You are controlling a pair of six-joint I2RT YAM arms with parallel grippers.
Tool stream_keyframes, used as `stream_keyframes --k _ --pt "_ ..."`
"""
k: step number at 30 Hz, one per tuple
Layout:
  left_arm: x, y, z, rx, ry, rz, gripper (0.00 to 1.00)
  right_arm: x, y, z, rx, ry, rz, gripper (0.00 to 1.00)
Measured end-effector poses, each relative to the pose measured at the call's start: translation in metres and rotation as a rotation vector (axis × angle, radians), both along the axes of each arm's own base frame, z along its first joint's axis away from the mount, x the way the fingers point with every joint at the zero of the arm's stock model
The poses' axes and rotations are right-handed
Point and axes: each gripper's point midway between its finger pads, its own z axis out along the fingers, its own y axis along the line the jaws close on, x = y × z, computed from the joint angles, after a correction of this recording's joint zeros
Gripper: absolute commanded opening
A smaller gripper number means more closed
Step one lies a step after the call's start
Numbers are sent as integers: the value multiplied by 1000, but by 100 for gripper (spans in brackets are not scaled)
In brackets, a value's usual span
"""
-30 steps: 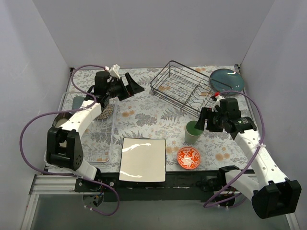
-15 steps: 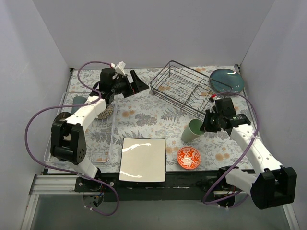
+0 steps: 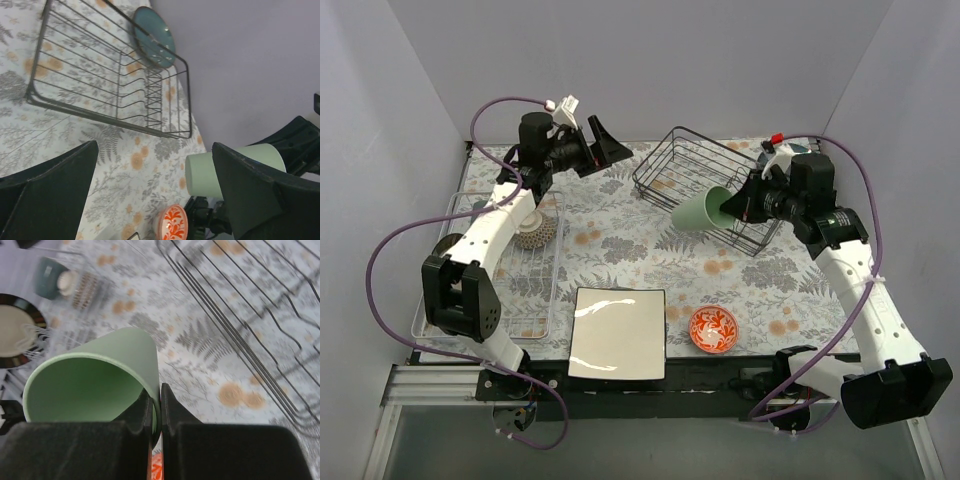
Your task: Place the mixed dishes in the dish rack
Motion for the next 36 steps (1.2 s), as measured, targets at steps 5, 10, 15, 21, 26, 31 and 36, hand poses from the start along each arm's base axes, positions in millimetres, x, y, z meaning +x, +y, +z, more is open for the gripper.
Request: stream_keyframes --k 5,10,15,21,26,31,36 --pt "-19 -18 32 -113 18 -123 98 11 31 55 153 -167 149 1" --pt "-47 -40 51 -195 29 -279 98 19 53 84 257 -244 268 1" --pt "-72 -50 63 -238 -10 -413 98 15 64 106 330 -301 349 1" --pt "-98 -49 79 -307 -62 -520 98 7 71 129 403 -365 427 1" --pt "-126 -50 97 -378 -117 -618 98 8 75 140 434 -402 454 1" --pt "-143 -54 108 -410 -147 -681 98 9 78 145 463 -414 481 1" --pt "-145 -55 111 -415 -160 -687 83 9 79 148 476 -423 497 1"
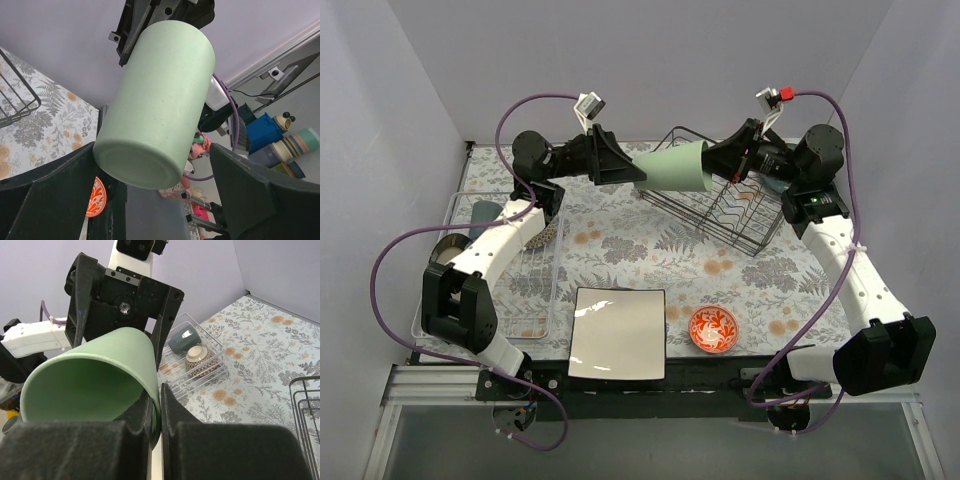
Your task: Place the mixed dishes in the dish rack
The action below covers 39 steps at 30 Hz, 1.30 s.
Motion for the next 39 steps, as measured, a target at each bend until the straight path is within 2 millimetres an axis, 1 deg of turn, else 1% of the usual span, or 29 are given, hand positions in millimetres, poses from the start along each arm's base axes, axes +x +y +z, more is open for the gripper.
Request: stream_keyframes --k 2,3,5,7,9,10,11,12,13,15,16,17,18,19,21,24,27,31,32,34,36,39 --pt "-1 -1 0 0 1 -2 75 0 0 -1 4 1 4 1" --pt "-1 -1 0 1 2 -3 67 0 0 -1 5 1 4 1" --pt "0 -2 -1 2 5 -1 59 -1 0 -1 8 1 5 1" --pt "0 -2 -1 2 5 3 39 -1 1 0 10 -3 8 1" --pt "1 -3 -2 4 0 10 24 0 0 -1 9 2 6 1" --pt "2 -3 -2 7 2 14 8 2 0 -2 8 3 4 1" --pt "3 -3 -2 11 5 21 2 3 0 -3 6 6 1 3" --pt "4 -3 -3 15 12 25 0 4 0 -5 3 10 -1 8" --pt "5 -4 -3 21 17 31 0 5 0 -6 2 15 -4 21" --pt "8 -4 -1 27 21 46 0 8 0 -8 1 24 -18 38" --pt "11 -5 0 26 18 63 0 10 -1 -9 -1 24 -28 59" --pt "13 -6 2 23 13 82 0 11 -1 -11 -6 30 -35 69" --pt "16 -7 4 21 11 100 0 13 -1 -14 -12 44 -47 75" --pt "19 -7 5 21 11 120 0 15 -1 -17 -20 45 -59 84" --pt "25 -8 7 26 7 153 0 21 -4 -23 -30 67 -96 94" --pt "36 -9 11 43 -2 222 0 33 -13 -33 -51 104 -192 96" --pt "51 -7 20 72 -34 314 0 46 -31 -40 -75 146 -342 96" --pt "74 -2 33 126 -104 443 0 57 -68 -48 -123 196 -590 95" --pt "81 0 33 141 -122 473 0 58 -77 -50 -139 204 -644 95" --pt "95 1 25 184 -142 522 0 60 -93 -53 -173 219 -738 93" --pt "112 3 8 242 -145 569 0 62 -107 -59 -211 237 -819 91" --pt "144 1 -29 358 -137 638 0 61 -125 -73 -272 272 -911 91"
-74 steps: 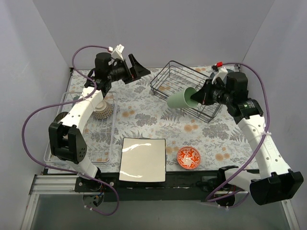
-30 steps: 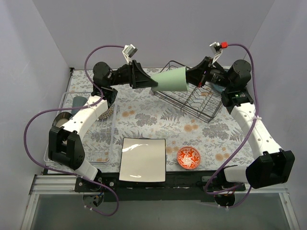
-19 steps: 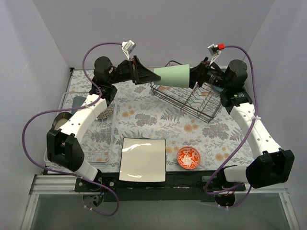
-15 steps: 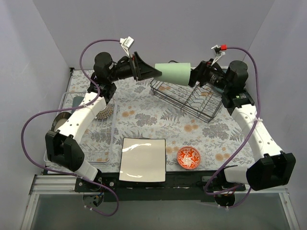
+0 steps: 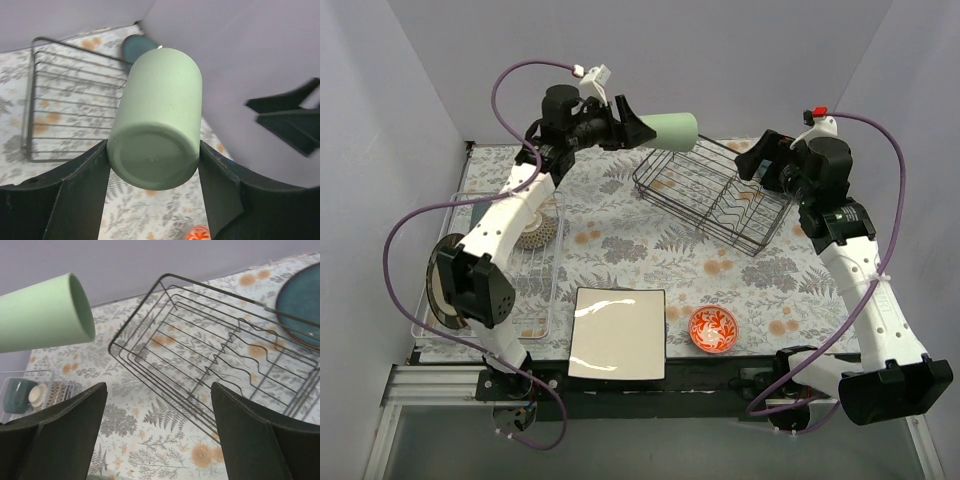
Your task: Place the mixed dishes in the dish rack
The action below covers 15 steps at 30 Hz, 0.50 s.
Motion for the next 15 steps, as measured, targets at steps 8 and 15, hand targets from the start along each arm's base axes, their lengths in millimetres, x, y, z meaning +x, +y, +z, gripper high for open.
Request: stream_keyframes --k 8,15 --pt "65 -16 -100 307 76 155 0 -15 -26 -12 -68 44 -112 90" --pt "94 -35 -127 466 10 212 0 -24 -35 -27 -88 77 -147 88"
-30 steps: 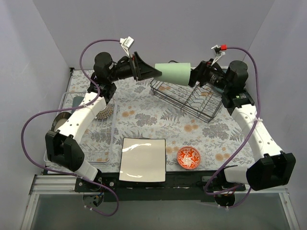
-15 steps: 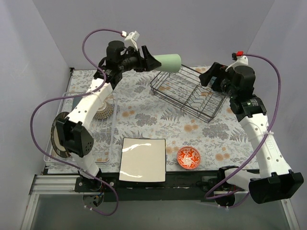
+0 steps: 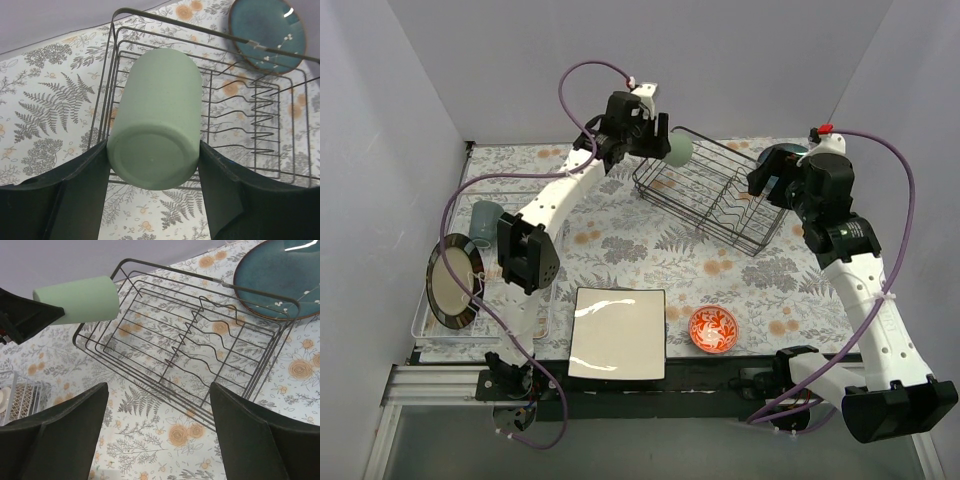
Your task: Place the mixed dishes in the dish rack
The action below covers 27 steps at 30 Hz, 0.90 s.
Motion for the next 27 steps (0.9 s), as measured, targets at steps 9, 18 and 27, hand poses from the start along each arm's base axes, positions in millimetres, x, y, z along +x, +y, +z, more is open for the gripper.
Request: stream_keyframes --k 9,18,27 --pt "-9 -23 -33 214 -61 -25 0 -8 -4 -31 -21 83 -11 86" --pt "-18 -37 -55 352 -105 -89 0 -10 -5 -44 -24 116 -18 84" --pt "-14 -25 -84 460 -93 -88 11 -12 -5 -53 -23 138 -20 83"
